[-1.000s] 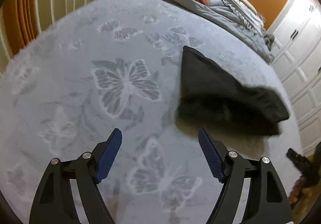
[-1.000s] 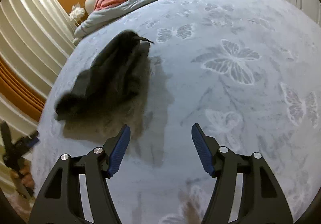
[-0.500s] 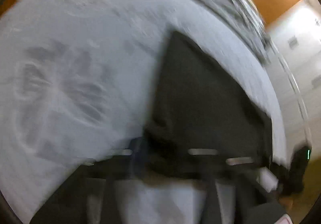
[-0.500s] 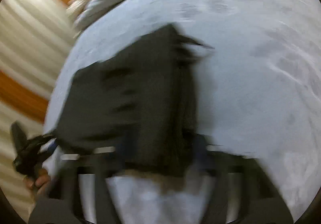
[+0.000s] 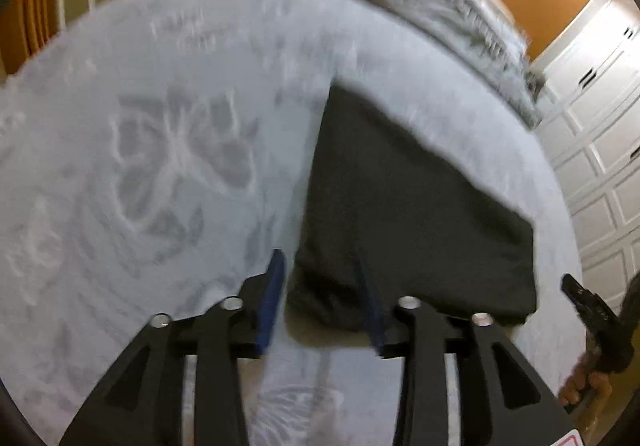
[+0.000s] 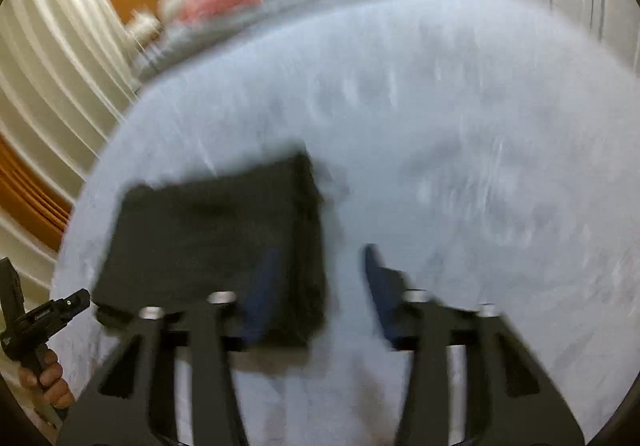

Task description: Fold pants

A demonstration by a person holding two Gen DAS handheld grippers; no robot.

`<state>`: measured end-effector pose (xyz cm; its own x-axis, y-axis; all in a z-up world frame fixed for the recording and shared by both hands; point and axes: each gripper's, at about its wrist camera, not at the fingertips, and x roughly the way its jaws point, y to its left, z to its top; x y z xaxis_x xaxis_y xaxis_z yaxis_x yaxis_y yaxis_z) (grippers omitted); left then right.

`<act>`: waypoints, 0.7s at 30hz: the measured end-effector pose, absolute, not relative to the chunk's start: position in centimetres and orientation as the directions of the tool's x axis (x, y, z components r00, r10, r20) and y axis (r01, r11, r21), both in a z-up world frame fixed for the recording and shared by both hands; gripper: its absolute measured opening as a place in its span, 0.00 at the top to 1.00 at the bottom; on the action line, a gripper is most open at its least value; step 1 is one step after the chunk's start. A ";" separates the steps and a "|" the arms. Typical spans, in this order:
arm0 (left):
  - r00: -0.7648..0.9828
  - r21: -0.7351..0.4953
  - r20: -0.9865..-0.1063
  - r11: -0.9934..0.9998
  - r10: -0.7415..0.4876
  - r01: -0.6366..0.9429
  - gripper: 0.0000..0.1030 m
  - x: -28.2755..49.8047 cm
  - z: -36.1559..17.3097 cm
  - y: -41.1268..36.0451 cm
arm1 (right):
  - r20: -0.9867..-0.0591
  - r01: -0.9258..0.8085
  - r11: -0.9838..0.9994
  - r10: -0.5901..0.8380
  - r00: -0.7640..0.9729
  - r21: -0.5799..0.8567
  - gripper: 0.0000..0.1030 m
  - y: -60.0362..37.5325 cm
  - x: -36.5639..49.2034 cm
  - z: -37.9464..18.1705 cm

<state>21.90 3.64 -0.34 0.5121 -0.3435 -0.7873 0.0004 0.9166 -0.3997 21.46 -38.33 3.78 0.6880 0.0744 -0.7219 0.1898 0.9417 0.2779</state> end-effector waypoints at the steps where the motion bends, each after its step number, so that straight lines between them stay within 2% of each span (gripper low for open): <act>1: 0.546 -0.382 -0.775 0.924 -0.319 -0.004 0.53 21.5 0.5 3.6 | -0.711 0.164 0.946 0.088 0.698 0.278 0.95 -37.5 21.8 4.6; 3: 0.585 -0.324 -0.765 0.946 -0.270 0.013 0.51 21.1 1.3 2.7 | -0.714 0.132 0.960 0.088 0.694 0.246 0.96 -35.7 23.4 4.7; 5: 0.602 -0.271 -0.765 0.962 -0.228 0.020 0.50 20.7 1.6 1.9 | -0.742 0.150 0.974 0.026 0.670 0.170 0.96 -35.0 25.6 3.5; 7: 0.610 -0.251 -0.754 0.965 -0.242 0.072 0.46 20.1 1.9 0.9 | -0.759 0.196 0.967 -0.001 0.651 0.166 0.91 -36.6 26.5 2.0; 10: 0.617 -0.229 -0.718 0.946 -0.323 0.229 0.30 18.0 3.0 -1.8 | -0.785 0.243 0.955 -0.018 0.619 0.169 0.91 -40.0 26.4 0.0; 12: 0.633 -0.173 -0.690 0.929 -0.351 0.327 0.16 17.2 3.6 -5.2 | -0.794 0.265 0.946 -0.016 0.608 0.184 0.91 -42.2 25.5 -0.6; 16: 0.568 -0.033 -0.714 0.831 -0.408 0.555 0.15 15.7 2.2 -15.7 | -0.792 0.279 0.916 0.064 0.608 0.288 0.90 -45.9 23.7 -1.6; 18: 0.574 0.047 -0.717 0.794 -0.395 0.606 0.15 15.3 0.6 -19.8 | -0.792 0.273 0.914 0.078 0.605 0.299 0.90 -46.6 23.1 -2.0; 20: 0.554 0.076 -0.735 0.764 -0.391 0.641 0.18 15.7 -1.3 -23.0 | -0.791 0.256 0.919 0.089 0.605 0.300 0.90 -46.6 22.7 -2.1; 21: 0.536 0.065 -0.748 0.760 -0.392 0.647 0.40 16.3 -2.1 -24.2 | -0.791 0.245 0.923 0.093 0.605 0.296 0.90 -46.6 22.6 -2.2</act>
